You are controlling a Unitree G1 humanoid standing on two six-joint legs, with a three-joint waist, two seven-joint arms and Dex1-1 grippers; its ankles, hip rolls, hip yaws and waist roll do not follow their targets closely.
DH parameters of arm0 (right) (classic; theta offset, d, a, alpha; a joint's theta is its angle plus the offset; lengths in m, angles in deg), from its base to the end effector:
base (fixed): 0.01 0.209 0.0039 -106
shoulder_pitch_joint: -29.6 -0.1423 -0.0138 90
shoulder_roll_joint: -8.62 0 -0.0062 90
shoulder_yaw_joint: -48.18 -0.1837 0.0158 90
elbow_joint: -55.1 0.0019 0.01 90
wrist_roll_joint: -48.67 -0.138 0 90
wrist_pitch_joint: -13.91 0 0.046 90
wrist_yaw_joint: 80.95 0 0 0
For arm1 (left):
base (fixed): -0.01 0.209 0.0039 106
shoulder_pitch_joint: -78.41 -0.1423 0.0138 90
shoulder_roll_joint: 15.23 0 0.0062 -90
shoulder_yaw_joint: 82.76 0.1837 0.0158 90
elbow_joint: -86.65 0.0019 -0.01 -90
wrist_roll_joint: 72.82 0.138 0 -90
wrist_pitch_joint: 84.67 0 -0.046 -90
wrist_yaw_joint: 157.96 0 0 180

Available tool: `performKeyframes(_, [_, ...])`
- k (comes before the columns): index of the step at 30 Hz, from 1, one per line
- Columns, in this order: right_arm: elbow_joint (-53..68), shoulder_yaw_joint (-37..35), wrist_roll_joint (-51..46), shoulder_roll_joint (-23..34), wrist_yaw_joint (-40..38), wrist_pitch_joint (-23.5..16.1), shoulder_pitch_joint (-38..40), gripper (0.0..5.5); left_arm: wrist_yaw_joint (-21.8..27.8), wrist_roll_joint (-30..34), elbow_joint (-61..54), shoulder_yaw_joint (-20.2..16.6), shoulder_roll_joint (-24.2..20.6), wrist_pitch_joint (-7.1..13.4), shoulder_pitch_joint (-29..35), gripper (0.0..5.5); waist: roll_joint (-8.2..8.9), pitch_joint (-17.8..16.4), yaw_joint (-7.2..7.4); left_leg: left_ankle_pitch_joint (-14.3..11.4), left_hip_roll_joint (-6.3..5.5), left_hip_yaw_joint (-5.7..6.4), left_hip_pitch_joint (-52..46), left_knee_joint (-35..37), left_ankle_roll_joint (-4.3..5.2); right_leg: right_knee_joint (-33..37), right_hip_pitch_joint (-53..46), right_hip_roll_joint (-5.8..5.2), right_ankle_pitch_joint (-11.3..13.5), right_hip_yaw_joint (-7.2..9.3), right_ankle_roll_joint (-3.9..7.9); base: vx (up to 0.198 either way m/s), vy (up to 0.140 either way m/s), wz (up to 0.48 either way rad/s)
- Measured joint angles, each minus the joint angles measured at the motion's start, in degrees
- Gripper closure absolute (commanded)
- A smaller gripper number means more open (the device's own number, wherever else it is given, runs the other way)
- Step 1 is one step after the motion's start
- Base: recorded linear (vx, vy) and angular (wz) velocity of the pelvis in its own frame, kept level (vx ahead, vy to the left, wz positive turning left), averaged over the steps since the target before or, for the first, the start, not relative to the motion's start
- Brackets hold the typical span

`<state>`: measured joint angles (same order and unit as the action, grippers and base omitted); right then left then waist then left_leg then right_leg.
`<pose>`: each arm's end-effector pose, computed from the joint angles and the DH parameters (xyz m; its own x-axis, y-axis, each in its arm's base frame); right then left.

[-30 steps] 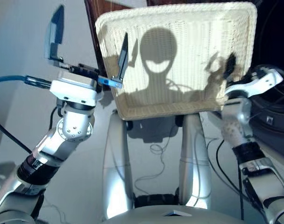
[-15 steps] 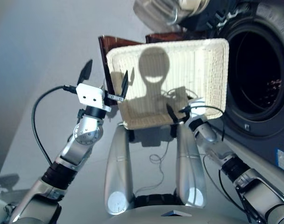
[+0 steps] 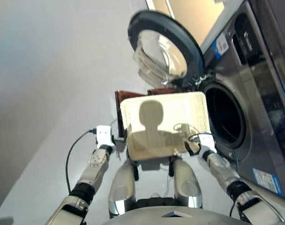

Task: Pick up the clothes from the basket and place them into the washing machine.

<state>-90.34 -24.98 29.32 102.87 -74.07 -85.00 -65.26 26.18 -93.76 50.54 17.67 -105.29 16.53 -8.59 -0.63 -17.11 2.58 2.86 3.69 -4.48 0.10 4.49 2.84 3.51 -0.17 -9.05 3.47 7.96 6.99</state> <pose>0.1467 -0.2319 -0.0786 0.7189 0.0213 -0.6948 -0.1089 0.9906 -0.0823 0.1432 0.2202 -0.0812 0.7657 0.0464 -0.6416 -0.0484 0.9987 0.0144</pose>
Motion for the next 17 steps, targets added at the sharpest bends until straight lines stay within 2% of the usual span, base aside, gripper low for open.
performKeyframes(3, [-8.40,-4.22,-0.10,-1.68,0.07,1.07,1.42,0.00,0.01,7.92,4.92,0.92,-0.62,-1.32,-1.99,0.00,-0.10,4.23,0.15,-0.34,0.04,0.26,-1.54,0.31,0.35,1.38,-2.90,0.13,-0.08,1.25,0.17,0.162,0.041,0.239])
performKeyframes(6, [-10.92,-7.68,-0.59,-2.29,0.63,2.47,3.07,0.00,0.58,13.81,6.97,1.04,-0.14,-1.77,-3.68,0.00,0.02,6.15,0.20,-0.42,0.08,0.23,-2.80,0.38,0.32,1.40,-4.42,0.16,-0.31,1.52,0.22,0.101,0.021,0.067])
performKeyframes(8, [-12.39,-8.63,-0.76,-2.52,0.77,2.57,4.30,0.00,1.32,14.60,9.84,0.17,0.46,-1.84,-5.15,0.00,0.19,8.52,0.19,-0.65,0.11,0.15,-2.93,0.79,0.56,1.44,-4.54,0.10,-0.48,1.63,0.12,0.093,0.004,-0.050])
performKeyframes(11, [-15.41,-8.50,0.04,-2.67,0.73,2.81,6.33,0.00,2.36,14.07,16.95,-4.41,2.46,-4.32,-6.30,0.00,0.64,12.69,0.31,-0.83,0.21,0.11,-3.09,0.82,0.61,1.53,-4.77,0.20,-0.52,1.61,0.04,0.046,-0.010,-0.010])
performKeyframes(13, [-16.34,-8.29,0.92,-2.80,0.73,3.87,7.61,0.00,2.45,14.29,17.74,-3.97,2.62,-5.31,-7.51,0.00,0.87,13.93,0.25,-1.02,0.24,0.17,-3.26,0.82,0.39,1.56,-5.09,0.21,-0.78,1.70,0.14,0.083,-0.011,0.056])
performKeyframes(17, [-16.28,-7.65,3.55,-3.05,0.73,4.85,8.20,0.00,2.51,14.36,17.71,-3.39,2.74,-5.46,-8.72,0.00,1.42,14.84,0.06,-0.80,0.35,0.13,-3.02,0.82,0.15,1.66,-5.23,0.11,-0.95,2.55,-0.02,0.014,-0.001,0.020])
